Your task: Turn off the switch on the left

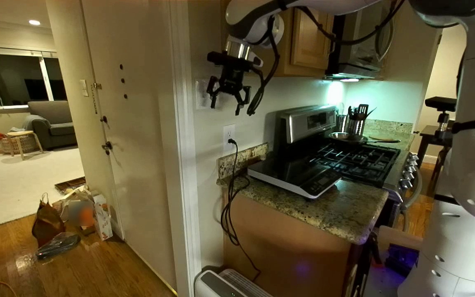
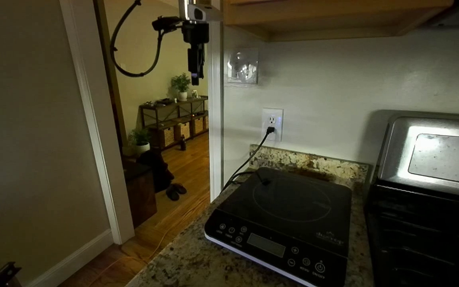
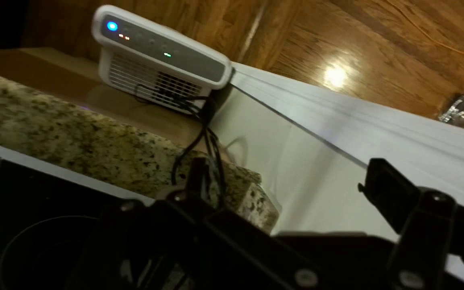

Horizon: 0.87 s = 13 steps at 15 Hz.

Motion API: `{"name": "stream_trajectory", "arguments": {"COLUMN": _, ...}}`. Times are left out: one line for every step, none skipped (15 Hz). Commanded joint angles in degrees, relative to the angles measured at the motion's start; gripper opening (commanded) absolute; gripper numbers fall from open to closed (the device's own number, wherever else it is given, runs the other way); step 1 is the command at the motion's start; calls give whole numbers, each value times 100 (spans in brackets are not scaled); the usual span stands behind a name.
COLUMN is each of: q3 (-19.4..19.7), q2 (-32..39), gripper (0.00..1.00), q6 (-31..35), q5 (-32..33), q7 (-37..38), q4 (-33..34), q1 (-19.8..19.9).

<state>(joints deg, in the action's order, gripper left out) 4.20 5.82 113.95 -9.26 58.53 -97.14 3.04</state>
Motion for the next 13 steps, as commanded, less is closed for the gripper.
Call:
{"name": "stream_trajectory", "arguments": {"q3": -22, "q2": -384, "gripper": 100, "q6": -1165, "q5": 579, "q7": -130, "q4": -202, "q1": -57}}
{"name": "stream_trajectory", "arguments": {"q3": -52, "q2": -440, "gripper": 100, "q6": -1457, "q5": 749, "q7": -203, "q4": -236, "q1": -70}}
{"name": "stream_trajectory", "arguments": {"q3": -85, "q2": -497, "gripper": 100, "q6": -1681, "q5": 917, "q7": -301, "q4": -283, "q1": -82}}
{"name": "stream_trajectory", "arguments": {"q3": -128, "q2": -585, "gripper": 100, "q6": -1793, "q5": 1084, "q7": -416, "q4": -393, "q1": -103}}
{"name": "stream_trajectory", "arguments": {"q3": -167, "q2": -649, "gripper": 100, "q6": -1840, "q5": 1238, "q7": -526, "q4": -491, "q1": -127}}
{"name": "stream_trajectory", "arguments": {"q3": -213, "q2": -740, "gripper": 100, "q6": -1801, "q5": 1378, "q7": -652, "q4": -641, "q1": -165}}
{"name": "stream_trajectory", "arguments": {"q3": -260, "q2": -832, "gripper": 100, "q6": -1695, "q5": 1484, "q7": -742, "q4": -807, "q1": -200}}
{"name": "stream_trajectory", "arguments": {"q3": -313, "q2": -925, "gripper": 100, "q6": -1623, "q5": 1570, "q7": -814, "q4": -981, "q1": -230}}
{"name": "stream_trajectory", "arguments": {"q3": -358, "q2": -1006, "gripper": 100, "q6": -1580, "q5": 1573, "q7": -892, "q4": -1127, "q1": -256}}
{"name": "stream_trajectory", "arguments": {"q3": -318, "q2": -559, "gripper": 100, "q6": -1753, "q5": 1422, "q7": -708, "q4": -548, "q1": -183}}
{"name": "stream_trajectory", "arguments": {"q3": -366, "q2": -631, "gripper": 100, "q6": -1745, "q5": 1458, "q7": -740, "q4": -676, "q1": -207}}
{"name": "stream_trajectory", "arguments": {"q3": -390, "q2": -693, "gripper": 100, "q6": -1742, "q5": 1472, "q7": -758, "q4": -765, "q1": -229}}
{"name": "stream_trajectory", "arguments": {"q3": -402, "q2": -730, "gripper": 100, "q6": -1740, "q5": 1480, "q7": -775, "q4": -815, "q1": -237}}
